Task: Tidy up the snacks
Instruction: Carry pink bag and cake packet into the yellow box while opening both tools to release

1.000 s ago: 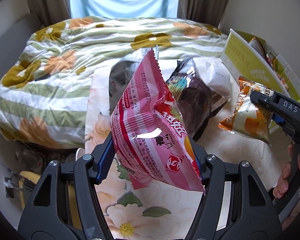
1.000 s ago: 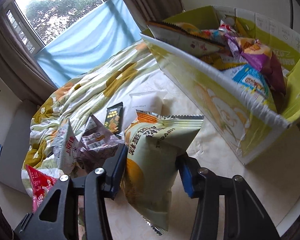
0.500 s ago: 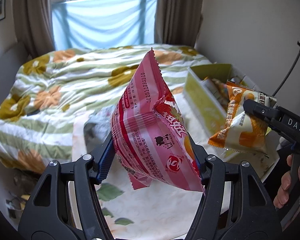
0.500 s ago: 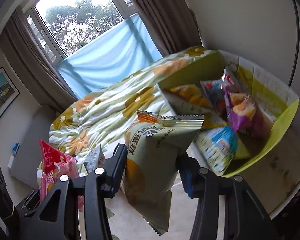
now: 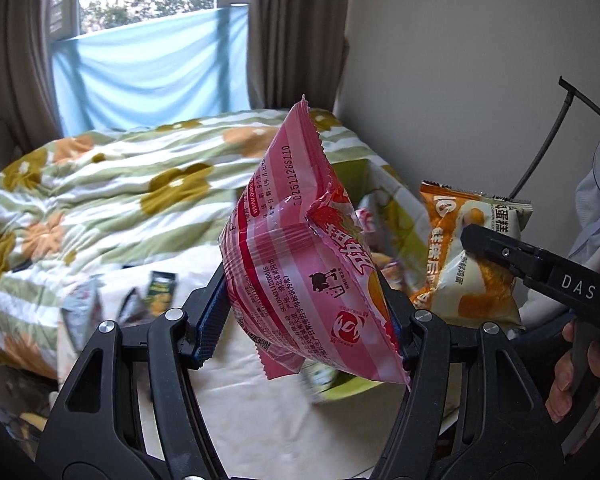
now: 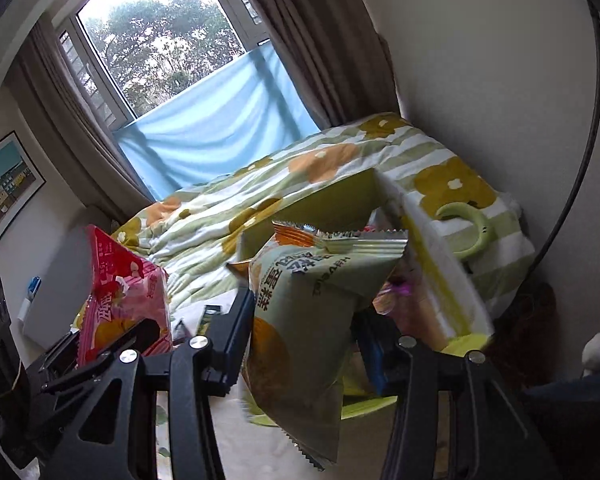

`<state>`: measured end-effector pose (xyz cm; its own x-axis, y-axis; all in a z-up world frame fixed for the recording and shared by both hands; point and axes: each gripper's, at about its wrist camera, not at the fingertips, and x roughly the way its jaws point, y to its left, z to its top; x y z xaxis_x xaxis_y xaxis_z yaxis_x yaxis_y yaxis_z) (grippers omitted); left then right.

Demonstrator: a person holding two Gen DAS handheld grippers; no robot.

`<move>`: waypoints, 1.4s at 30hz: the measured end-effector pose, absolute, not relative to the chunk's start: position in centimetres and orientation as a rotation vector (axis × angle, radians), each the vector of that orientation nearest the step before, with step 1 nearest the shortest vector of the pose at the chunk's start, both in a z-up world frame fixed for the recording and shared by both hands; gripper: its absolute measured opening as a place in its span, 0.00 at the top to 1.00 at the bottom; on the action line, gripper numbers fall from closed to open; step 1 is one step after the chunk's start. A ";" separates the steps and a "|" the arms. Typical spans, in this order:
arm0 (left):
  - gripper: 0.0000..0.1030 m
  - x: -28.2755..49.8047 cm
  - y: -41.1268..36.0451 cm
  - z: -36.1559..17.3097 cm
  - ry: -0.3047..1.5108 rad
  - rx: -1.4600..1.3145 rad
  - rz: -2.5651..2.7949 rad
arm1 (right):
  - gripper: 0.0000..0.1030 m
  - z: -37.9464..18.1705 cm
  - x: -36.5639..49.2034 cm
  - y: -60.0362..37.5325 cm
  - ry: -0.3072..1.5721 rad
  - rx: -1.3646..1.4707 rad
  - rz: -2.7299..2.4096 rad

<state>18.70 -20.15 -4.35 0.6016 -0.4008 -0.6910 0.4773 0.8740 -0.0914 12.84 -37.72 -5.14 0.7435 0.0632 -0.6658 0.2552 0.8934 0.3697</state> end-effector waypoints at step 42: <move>0.01 17.9 -22.1 -8.5 0.891 0.075 -0.305 | 0.10 -8.8 20.3 -44.9 0.903 0.243 -0.026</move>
